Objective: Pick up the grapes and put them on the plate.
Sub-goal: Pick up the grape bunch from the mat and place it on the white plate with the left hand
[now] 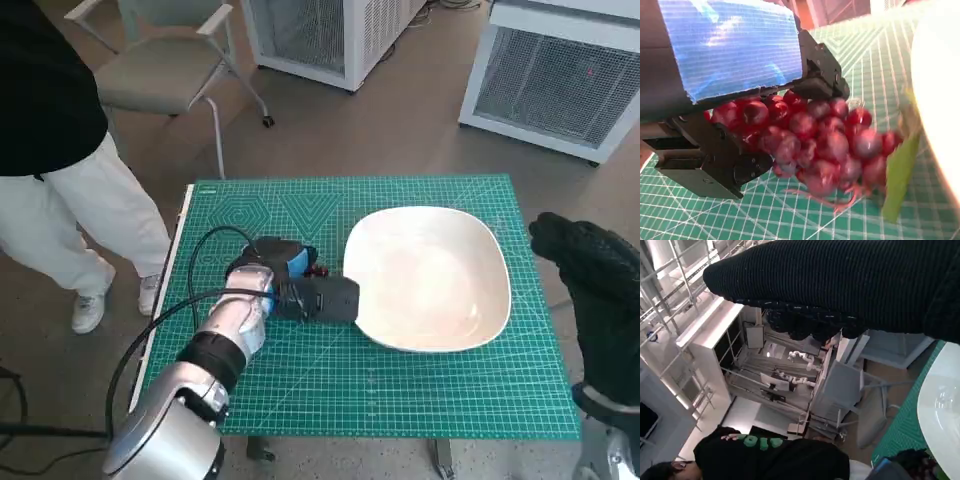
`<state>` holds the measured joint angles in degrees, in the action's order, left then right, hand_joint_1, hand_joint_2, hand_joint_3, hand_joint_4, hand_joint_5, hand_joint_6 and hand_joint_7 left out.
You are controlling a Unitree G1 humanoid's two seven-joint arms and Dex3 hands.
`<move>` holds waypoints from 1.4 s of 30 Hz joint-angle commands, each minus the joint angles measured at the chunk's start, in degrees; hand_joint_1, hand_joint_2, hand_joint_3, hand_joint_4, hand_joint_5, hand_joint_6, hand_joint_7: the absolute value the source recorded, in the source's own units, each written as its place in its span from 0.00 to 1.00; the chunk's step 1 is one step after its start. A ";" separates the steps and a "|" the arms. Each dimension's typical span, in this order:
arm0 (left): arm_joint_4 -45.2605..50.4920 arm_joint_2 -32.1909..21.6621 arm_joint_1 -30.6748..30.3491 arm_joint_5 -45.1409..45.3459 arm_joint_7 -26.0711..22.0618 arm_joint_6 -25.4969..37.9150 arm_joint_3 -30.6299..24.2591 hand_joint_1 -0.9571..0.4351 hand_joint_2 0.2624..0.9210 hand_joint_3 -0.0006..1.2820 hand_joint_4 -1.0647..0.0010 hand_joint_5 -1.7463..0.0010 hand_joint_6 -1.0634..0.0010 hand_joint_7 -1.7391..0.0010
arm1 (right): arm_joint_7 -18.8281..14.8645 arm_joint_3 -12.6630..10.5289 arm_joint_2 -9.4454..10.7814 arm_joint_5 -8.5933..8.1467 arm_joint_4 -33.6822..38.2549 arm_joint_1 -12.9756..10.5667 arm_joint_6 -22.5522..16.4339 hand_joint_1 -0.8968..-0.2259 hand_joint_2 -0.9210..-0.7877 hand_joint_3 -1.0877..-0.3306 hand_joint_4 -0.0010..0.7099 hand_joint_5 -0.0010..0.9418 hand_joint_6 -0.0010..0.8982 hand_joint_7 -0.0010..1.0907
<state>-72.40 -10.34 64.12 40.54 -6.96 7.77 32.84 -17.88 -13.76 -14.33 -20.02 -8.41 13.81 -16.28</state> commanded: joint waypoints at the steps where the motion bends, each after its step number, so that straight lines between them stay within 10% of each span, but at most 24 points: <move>1: 3.98 -1.53 0.15 -1.18 -0.38 0.32 -1.39 0.91 0.83 0.35 0.54 0.14 0.28 0.85 | 0.28 0.06 0.20 0.01 0.10 -0.97 1.11 0.40 0.00 0.53 0.50 0.01 0.00 0.65; 8: 12.70 -4.55 -1.99 -1.10 -0.72 0.52 -2.27 0.71 0.99 0.12 0.51 0.16 0.35 0.47 | 0.27 0.28 0.36 -0.08 0.15 -0.85 1.40 0.40 0.00 0.54 0.50 0.01 0.00 0.64; 34: 53.56 -16.34 -13.58 -0.59 -10.08 6.00 -10.32 0.69 0.99 0.04 0.34 0.30 0.37 0.39 | 0.50 0.32 0.48 0.45 0.57 -0.58 1.55 0.41 0.00 0.54 0.49 0.01 0.00 0.64; 42: 59.04 -17.66 -15.48 -0.44 -10.85 5.87 -11.85 0.69 1.00 0.06 0.42 0.21 0.33 0.46 | 0.43 0.45 0.58 0.75 0.93 -0.50 1.11 0.41 0.00 0.54 0.50 0.01 0.00 0.63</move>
<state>-15.97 -27.03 49.55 39.93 -17.25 13.91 21.96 -17.70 -13.49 -13.93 -19.89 -8.25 13.91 -15.56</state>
